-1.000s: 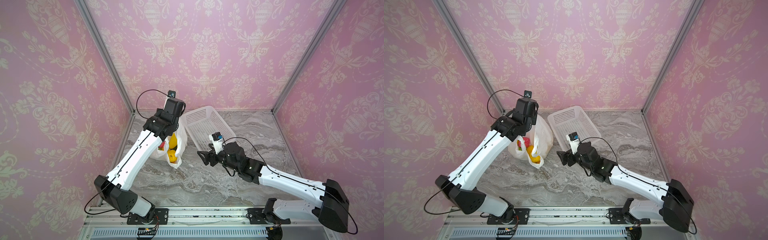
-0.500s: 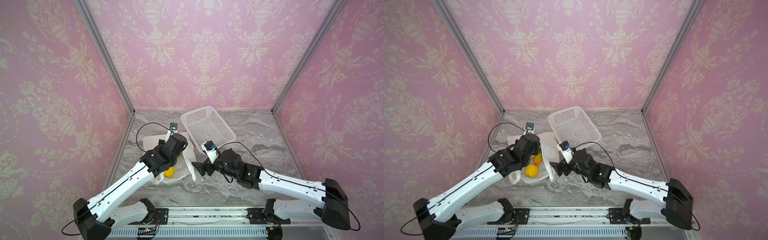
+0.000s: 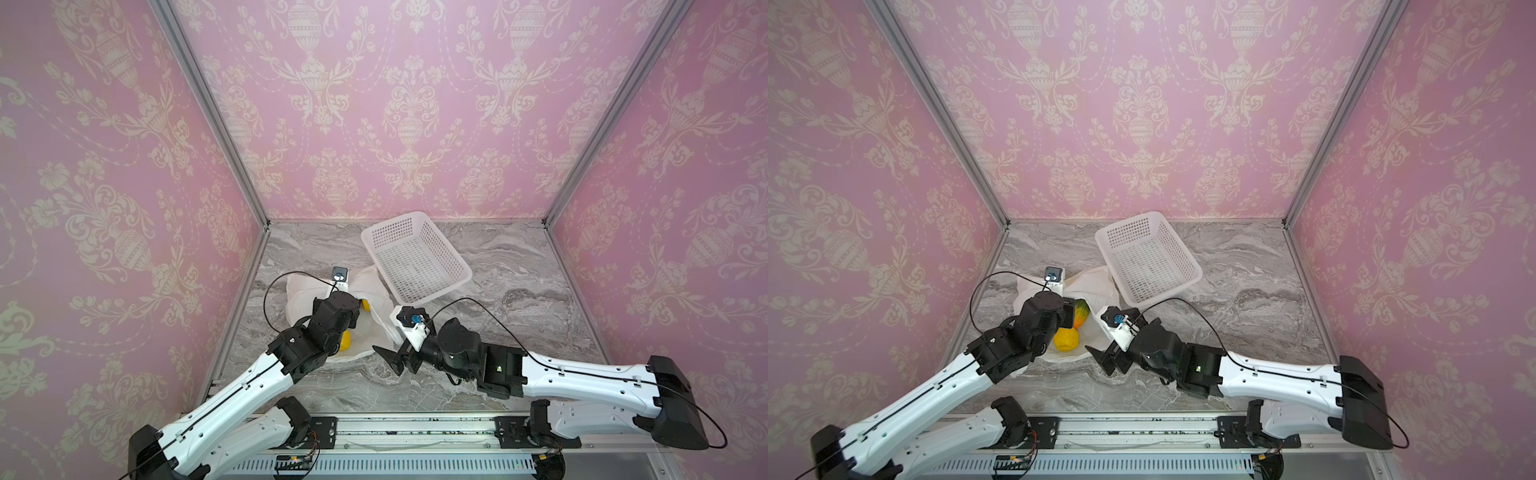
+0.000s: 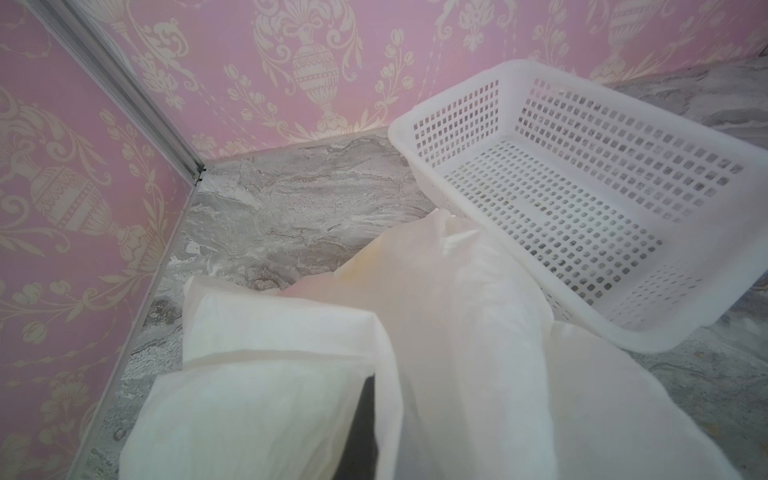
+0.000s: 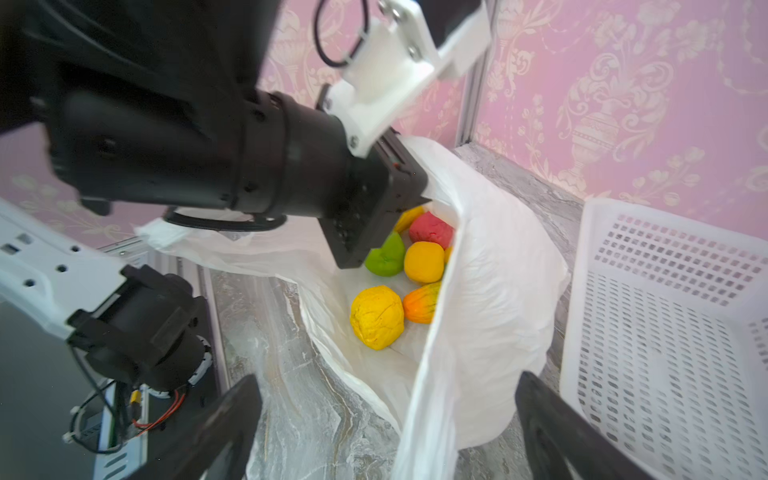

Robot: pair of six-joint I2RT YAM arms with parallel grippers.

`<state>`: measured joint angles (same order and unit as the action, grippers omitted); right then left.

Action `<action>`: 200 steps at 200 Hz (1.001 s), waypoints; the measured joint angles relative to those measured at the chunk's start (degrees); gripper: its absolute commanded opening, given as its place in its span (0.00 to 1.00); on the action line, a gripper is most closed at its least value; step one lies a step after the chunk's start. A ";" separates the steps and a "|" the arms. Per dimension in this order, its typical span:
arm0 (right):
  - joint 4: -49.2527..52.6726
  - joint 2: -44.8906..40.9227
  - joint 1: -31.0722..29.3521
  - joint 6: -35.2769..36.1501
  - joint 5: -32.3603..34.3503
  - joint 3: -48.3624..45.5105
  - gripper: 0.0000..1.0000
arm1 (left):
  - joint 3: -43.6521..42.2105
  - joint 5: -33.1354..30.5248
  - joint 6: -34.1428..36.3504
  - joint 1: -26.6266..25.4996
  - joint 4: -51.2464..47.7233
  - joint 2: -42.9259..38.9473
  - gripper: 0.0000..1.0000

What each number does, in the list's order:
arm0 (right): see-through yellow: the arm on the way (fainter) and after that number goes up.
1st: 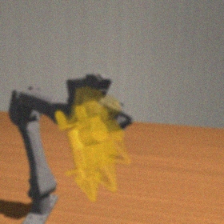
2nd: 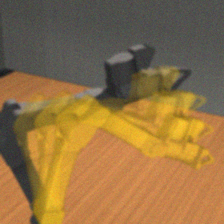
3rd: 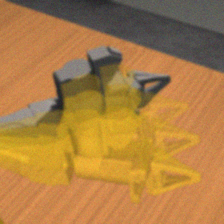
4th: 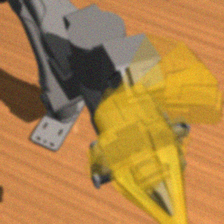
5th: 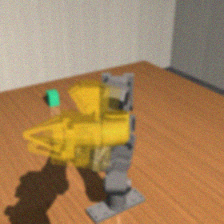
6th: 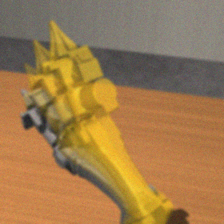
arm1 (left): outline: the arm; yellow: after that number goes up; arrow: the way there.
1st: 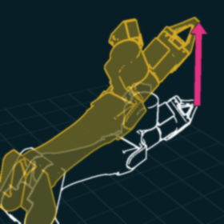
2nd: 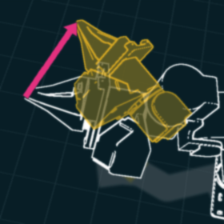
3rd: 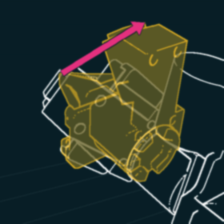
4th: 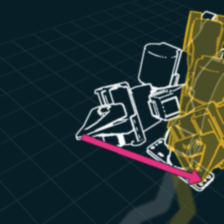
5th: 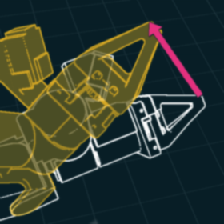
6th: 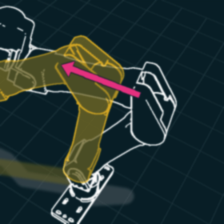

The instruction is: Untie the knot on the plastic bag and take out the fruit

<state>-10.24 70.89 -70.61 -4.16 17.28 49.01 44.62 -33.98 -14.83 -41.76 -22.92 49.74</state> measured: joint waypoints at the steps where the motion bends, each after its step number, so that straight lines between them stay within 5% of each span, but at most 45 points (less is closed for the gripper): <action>1: -0.04 0.24 0.00 0.00 0.26 0.09 0.98 | 0.00 0.02 0.00 0.00 0.04 -0.11 0.00; 27: 0.26 10.64 0.98 -0.28 8.52 5.14 0.91 | -0.44 0.28 -0.02 0.02 0.90 -2.56 0.03; 53: 2.10 15.23 5.57 -3.41 9.16 6.40 0.48 | -1.33 0.26 -0.35 0.07 0.70 -2.80 0.30; 72: 2.40 15.02 8.59 -5.05 8.96 6.43 0.18 | -1.73 -0.68 -1.25 0.11 -0.70 -2.93 0.60; 95: 2.64 14.51 9.03 -6.99 9.14 6.43 0.08 | -1.79 -3.19 -3.52 0.57 -4.04 -3.67 0.77; 130: 2.78 13.38 9.40 -9.70 9.77 5.49 0.05 | -3.02 -7.19 -6.29 2.36 -7.85 -5.88 0.85; 146: 2.78 12.46 9.79 -10.60 10.29 4.11 0.06 | -4.72 -8.04 -6.82 4.24 -9.03 -6.54 0.77; 177: 0.85 9.57 9.84 -10.93 9.94 -0.28 0.24 | -6.19 -8.17 -7.30 8.07 -10.03 -6.60 0.18; 200: 0.13 6.84 9.84 -9.77 9.11 -2.29 0.47 | -6.21 -7.43 -6.27 8.76 -9.73 -7.26 0.04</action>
<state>-10.11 77.73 -60.77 -13.93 26.39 46.72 38.41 -41.41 -21.10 -32.99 -32.64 42.48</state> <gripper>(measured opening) 0.358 0.077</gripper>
